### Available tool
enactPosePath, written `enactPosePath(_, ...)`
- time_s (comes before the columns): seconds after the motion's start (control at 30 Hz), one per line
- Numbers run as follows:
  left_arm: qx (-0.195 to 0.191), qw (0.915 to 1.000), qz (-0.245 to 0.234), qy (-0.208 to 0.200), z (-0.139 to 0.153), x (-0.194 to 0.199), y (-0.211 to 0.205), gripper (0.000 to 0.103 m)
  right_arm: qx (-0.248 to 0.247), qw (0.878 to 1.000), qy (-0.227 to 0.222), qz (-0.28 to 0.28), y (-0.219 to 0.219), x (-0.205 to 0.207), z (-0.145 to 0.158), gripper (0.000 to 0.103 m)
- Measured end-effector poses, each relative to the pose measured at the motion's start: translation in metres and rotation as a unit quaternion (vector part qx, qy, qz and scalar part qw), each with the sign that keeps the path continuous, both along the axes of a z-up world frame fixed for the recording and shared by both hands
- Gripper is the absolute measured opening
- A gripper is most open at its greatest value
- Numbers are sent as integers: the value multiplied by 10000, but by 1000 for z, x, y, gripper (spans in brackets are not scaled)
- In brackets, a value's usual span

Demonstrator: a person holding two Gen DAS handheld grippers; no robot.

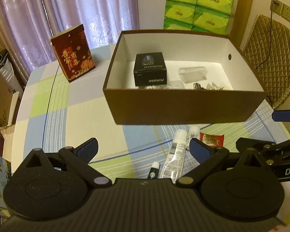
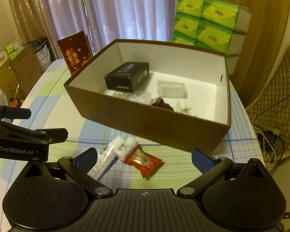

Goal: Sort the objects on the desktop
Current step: 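Withdraw both grippers from the box back toward the table items, then grasp the green-capped tube with the left gripper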

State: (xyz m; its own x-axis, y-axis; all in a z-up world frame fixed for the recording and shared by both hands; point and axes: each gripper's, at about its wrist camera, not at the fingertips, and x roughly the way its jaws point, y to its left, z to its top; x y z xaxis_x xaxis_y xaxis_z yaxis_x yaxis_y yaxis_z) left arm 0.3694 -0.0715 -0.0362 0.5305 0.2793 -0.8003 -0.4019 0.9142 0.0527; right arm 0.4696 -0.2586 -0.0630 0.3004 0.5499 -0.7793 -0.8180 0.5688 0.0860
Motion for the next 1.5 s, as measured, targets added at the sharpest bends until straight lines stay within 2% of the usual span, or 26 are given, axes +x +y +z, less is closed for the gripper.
enactPosePath(0.47, -149, 9995, 135, 261, -26, -25, 10, 98, -262, 9992, 274, 120, -3, -6, -30, 101)
enactPosePath(0.67, -216, 9986, 181, 445, -41, -37, 15, 94, -519, 9973, 507, 103, -12, -5, -55, 101)
enactPosePath(0.83, -288, 9982, 121, 515, -51, -43, 16, 90, -600, 9969, 506, 73, -23, -4, -67, 101)
enactPosePath(0.97, -341, 9979, 44, 556, -61, -42, 16, 80, -648, 9965, 530, 1, -30, -2, -75, 101)
enactPosePath(1.07, -389, 9977, -30, 551, -67, -38, 15, 78, -681, 9961, 558, -38, -32, 0, -79, 101)
enactPosePath(1.23, -382, 9973, -255, 576, -77, -27, 13, 67, -688, 9959, 581, -105, -34, 6, -82, 101)
enactPosePath(1.33, -380, 9967, -390, 608, -86, -19, 13, 58, -671, 9960, 575, -133, -34, 9, -83, 101)
enactPosePath(1.4, -390, 9961, -467, 644, -91, -14, 14, 46, -656, 9961, 577, -155, -34, 11, -85, 101)
enactPosePath(1.5, -420, 9948, -609, 705, -101, -6, 14, 36, -581, 9966, 557, -188, -33, 13, -85, 101)
